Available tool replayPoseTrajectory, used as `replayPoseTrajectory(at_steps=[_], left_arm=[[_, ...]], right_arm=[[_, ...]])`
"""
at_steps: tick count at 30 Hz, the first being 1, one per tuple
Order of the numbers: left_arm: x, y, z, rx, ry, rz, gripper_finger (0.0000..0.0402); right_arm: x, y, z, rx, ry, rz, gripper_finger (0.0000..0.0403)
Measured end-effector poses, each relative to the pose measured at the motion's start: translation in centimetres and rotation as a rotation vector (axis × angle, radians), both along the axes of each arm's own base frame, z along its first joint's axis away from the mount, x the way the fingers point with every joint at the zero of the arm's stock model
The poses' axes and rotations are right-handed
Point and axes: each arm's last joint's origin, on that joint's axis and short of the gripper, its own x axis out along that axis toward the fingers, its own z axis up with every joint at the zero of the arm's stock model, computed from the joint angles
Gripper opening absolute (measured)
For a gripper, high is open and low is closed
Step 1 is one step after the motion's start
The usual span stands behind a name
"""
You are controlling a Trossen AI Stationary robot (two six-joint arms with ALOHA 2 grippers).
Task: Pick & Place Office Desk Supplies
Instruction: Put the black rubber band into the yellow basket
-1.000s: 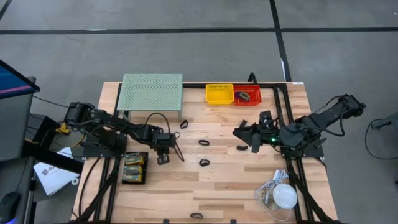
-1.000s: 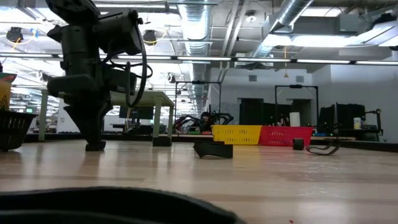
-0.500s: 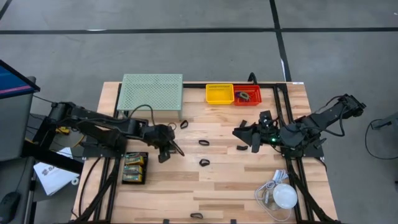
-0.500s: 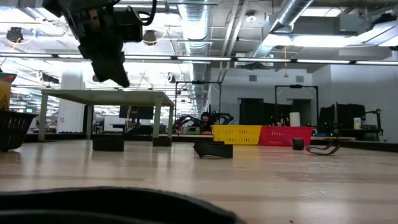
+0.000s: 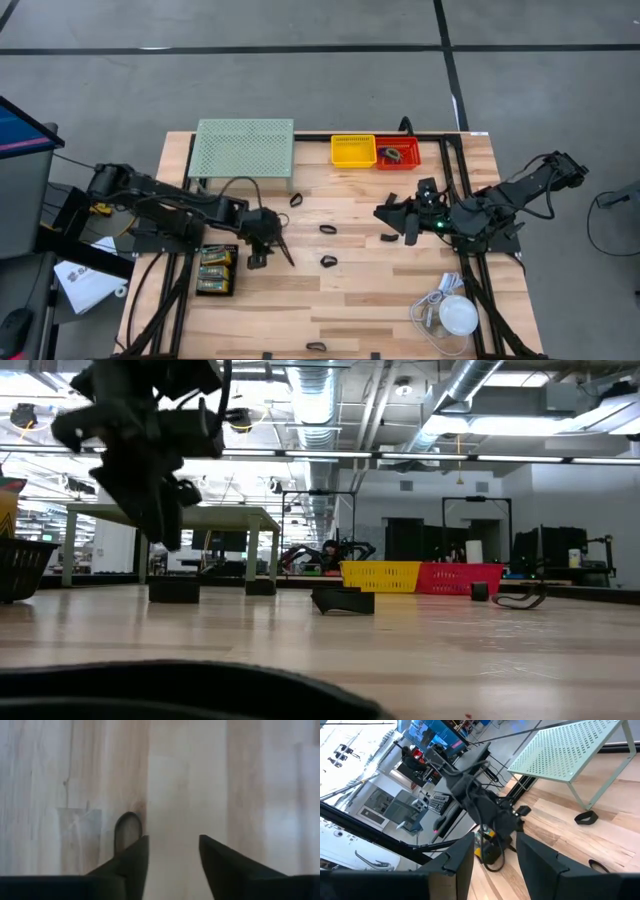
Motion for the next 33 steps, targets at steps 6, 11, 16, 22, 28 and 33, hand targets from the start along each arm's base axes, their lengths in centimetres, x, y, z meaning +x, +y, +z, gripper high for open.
replayPoseTrajectory(at_steps=[6,11,16,22,28,33], left_arm=[[1.4,0.1,-2.4,0.045,0.039,-0.022,0.0196],[2.1,0.0,-4.5,0.049,0.088,-0.019,0.0167],[2.4,0.1,-5.1,0.098,0.103,0.047,0.0126],[2.5,0.3,-3.1,0.097,-0.024,0.118,0.0014],[2.7,0.1,1.2,-0.066,-0.282,0.156,0.0003],[2.3,0.1,6.7,-0.23,-0.641,0.216,0.0001]], right_arm=[[0.0,0.1,0.0,0.001,0.001,0.004,0.0143],[-0.1,0.1,-0.1,0.0,0.007,0.003,0.0143],[-0.1,0.1,-0.1,0.0,0.008,0.003,0.0143],[-0.1,0.1,-0.1,0.0,0.01,0.002,0.0143],[-0.1,0.0,-0.1,-0.002,0.013,0.002,0.0143],[-0.1,0.0,-0.1,-0.004,0.013,0.003,0.0143]])
